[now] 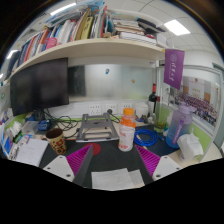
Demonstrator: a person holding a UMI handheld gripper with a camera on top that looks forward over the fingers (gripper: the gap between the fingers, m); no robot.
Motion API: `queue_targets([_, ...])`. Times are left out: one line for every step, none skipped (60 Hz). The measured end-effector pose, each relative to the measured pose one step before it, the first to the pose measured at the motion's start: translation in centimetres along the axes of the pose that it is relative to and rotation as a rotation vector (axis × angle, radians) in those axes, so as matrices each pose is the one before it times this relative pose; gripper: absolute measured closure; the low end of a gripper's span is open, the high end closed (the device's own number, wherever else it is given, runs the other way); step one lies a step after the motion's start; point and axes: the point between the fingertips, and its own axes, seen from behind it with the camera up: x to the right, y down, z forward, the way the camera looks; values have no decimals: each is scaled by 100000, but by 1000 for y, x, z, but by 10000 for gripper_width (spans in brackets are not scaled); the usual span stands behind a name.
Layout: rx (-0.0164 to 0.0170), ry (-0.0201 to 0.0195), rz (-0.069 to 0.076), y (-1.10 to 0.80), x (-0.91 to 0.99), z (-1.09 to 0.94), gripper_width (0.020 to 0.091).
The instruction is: Pour water
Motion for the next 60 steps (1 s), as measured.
queue_targets([79,59,-78,117,637,986,252])
queue_targets([73,93,-147,110,604,950,257])
queue_targets([-133,84,-125,98,483,847,258])
queue_targets([-284,180,-43,151,524,888,258])
queue_targets([-386,155,-9,120,399,818,258])
queue_targets([-96,41,-11,118,354,839,256])
queue_targets([-210,-304,-83,116,277,884,258])
queue_targets([-108,-225,-71,104,297,836,257])
queue_targets([-65,-60,-30,115,279,777,257])
queue_targets([-263,-216,5,96,274,813,255])
queue_targets([-84,-297,9,77,181,786,255])
queue_targets([81,-495,-6,46,124,779,255])
queue_targets([204,-515,-79,8,116,761,257])
queue_targets([217,-383,-183,11,155,751,256])
queue_targets([149,-227,-371,42,221,737,256])
queue_targets([107,-103,-462,38,215,705,256])
queue_targets([42,-108,-539,70,205,653,257])
queue_targets([146,-285,-424,40,215,625,250])
queue_targets([368,73,-482,-61,170,573,252])
queue_targets([812,-62,-477,-146,188,548,251])
queue_targets([1102,-69,-429,-199,161,530,252])
queue_targets([1135,-154,-455,-190,142,493,254])
queue_targets([1029,-284,-477,-174,122,496,253])
queue_targets([800,-313,-448,-146,108,437,254])
queue_targets([829,-244,-233,-161,81,403,252])
queue_targets([970,-284,-63,-197,76,379,249])
queue_targets([1119,-390,40,-215,43,368,248])
queue_targets([1081,-515,-28,-204,-21,344,252])
queue_targets([938,-748,-138,-158,-28,310,251])
queue_targets([582,-482,-349,-74,-78,309,250])
queue_targets([511,-784,-378,-86,-50,298,254])
queue_targets([487,-578,-375,-76,-50,269,254])
queue_targets([479,-468,-227,-72,0,275,261])
queue_targets([490,-611,-105,-57,-65,270,268])
queue_targets([403,-772,-162,-27,-125,257,282])
queue_targets([322,-843,-151,10,-167,243,304])
queue_targets([229,-649,-74,43,-122,224,333])
queue_targets([297,-690,20,-1,-95,173,364])
queue_targets([405,-663,-96,-34,-136,151,400])
queue_targets([597,-646,-327,-110,-159,125,438])
queue_targets([855,-888,-385,-132,-242,112,479])
queue_targets([673,-674,-385,-48,-165,161,506])
queue_targets([376,-331,-338,-8,-96,60,506])
queue_targets([875,307,-444,-162,66,46,509])
queue_targets([509,447,-412,-49,1,33,521])
queue_targets([82,136,-286,53,-82,22,538])
queue_targets([124,56,-280,-22,-47,0,543])
queue_targets([-335,654,-610,-10,0,72,557])
queue_targets([-266,389,-665,26,52,-18,574])
queue_targets([-232,323,-497,7,-23,-22,592])
queue_targets([-115,348,-491,-24,-27,-1,610])
queue_targets([-2,311,-589,-34,-41,27,622])
queue_targets([351,266,-993,-72,-17,23,635])
queue_targets([506,261,-1341,-87,-18,41,653])
queue_targets([327,353,-1478,-34,30,43,672])
queue_targets([81,293,-1076,-21,6,32,682])
queue_targets([-202,170,-399,-24,-33,-4,687])
queue_targets([-407,260,-584,68,-73,-7,687])
queue_targets([-330,242,-1069,-28,-215,98,687])
queue_targets([-399,-162,-1329,-3,-98,72,696])
